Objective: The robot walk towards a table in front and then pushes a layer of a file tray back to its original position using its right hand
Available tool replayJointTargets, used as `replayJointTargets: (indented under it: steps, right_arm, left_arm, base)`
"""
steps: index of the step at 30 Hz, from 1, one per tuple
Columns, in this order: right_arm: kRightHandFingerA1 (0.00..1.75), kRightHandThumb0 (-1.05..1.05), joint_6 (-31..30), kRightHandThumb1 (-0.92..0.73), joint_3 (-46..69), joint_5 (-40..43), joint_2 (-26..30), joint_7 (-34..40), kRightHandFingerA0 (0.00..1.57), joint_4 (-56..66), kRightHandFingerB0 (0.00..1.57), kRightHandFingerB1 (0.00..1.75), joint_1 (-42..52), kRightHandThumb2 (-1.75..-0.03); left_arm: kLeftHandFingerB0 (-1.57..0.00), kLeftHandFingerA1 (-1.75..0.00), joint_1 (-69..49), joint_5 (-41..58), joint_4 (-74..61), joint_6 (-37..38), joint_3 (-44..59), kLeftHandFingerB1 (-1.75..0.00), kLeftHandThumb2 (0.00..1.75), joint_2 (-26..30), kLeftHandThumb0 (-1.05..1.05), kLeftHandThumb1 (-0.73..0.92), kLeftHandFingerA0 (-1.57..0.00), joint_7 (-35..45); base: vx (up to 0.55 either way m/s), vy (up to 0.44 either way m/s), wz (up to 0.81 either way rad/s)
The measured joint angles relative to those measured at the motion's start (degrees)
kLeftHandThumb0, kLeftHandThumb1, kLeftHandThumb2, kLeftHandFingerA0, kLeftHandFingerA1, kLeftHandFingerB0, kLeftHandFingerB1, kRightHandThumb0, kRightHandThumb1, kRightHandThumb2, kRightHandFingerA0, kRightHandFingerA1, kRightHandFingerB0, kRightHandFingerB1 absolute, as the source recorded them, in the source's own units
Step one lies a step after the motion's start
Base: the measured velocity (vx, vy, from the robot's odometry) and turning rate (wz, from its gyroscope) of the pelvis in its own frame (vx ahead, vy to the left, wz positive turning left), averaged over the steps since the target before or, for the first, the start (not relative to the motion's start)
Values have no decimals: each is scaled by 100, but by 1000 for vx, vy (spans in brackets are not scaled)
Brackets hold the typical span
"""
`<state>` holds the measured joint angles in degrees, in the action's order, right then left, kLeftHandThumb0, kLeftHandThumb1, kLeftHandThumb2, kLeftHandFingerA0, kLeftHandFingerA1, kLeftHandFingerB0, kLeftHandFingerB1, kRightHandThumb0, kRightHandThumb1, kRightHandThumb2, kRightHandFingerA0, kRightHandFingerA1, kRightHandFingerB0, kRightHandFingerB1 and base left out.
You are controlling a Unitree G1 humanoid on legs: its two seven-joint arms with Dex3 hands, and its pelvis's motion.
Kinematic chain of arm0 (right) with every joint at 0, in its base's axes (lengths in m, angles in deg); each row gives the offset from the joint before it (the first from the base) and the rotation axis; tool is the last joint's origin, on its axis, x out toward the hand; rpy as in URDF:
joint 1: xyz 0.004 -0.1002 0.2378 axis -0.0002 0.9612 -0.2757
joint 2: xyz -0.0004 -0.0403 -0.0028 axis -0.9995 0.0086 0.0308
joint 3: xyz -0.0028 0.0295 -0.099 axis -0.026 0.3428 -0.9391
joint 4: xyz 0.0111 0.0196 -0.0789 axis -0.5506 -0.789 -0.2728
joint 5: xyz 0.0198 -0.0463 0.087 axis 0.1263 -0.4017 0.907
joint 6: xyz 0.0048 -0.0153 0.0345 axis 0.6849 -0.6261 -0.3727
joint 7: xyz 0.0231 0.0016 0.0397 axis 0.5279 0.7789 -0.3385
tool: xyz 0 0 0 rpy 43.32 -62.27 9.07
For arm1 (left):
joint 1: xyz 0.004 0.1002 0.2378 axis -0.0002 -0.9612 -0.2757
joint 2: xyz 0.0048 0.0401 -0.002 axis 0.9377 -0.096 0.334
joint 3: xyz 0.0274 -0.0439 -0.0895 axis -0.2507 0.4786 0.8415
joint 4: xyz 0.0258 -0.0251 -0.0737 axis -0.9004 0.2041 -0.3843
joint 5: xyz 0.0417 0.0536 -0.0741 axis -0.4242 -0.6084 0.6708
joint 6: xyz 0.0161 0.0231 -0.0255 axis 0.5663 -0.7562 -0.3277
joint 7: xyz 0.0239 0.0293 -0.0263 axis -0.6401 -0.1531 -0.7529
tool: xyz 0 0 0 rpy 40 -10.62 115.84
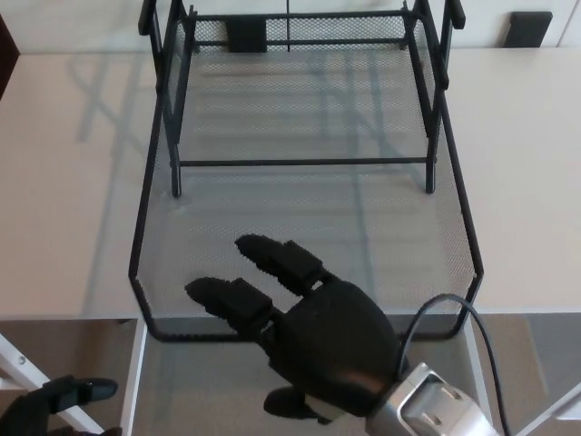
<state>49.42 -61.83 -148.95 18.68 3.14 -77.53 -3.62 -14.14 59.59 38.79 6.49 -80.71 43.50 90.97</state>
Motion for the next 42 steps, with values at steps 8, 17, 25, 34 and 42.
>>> replayJointTargets:
  steps: [8,17,25,34,42]
  right_arm:
    - [24,-51,-523,-32,-238,-472,181,581,2,-298,2,43,-318,-75]
    - [20,-52,-995,-34,-326,-575,282,736,5,-371,4,39,-591,-75]
    - [27,-52,-1247,-34,-361,-561,342,826,4,-709,3,41,-980,-76]
    - [26,-51,-1430,-31,-365,-450,333,1017,0,-1274,0,39,-1473,-76]
    - [24,-54,-1626,-34,-379,-370,229,1059,5,-1789,1,35,-1904,-75]
  left_arm:
    - [-45,-91,13,-30,-28,-128,7,-69,90,52,-38,23,-70,-9]
    - [-44,-89,25,-112,-52,-177,6,-68,90,52,-39,23,-67,-18]
    - [-45,-88,33,-140,-60,-177,11,-68,90,52,-39,24,-67,0]
    - [-43,-87,6,-170,-99,-179,-3,-67,91,52,-37,26,-69,1]
    - [-44,-90,-58,-196,-227,-261,-7,-67,91,36,-33,24,-71,-15]
  base:
    - [0,0,0]
    - [0,0,0]
    - [0,0,0]
    - [0,0,0]
    - [0,0,0]
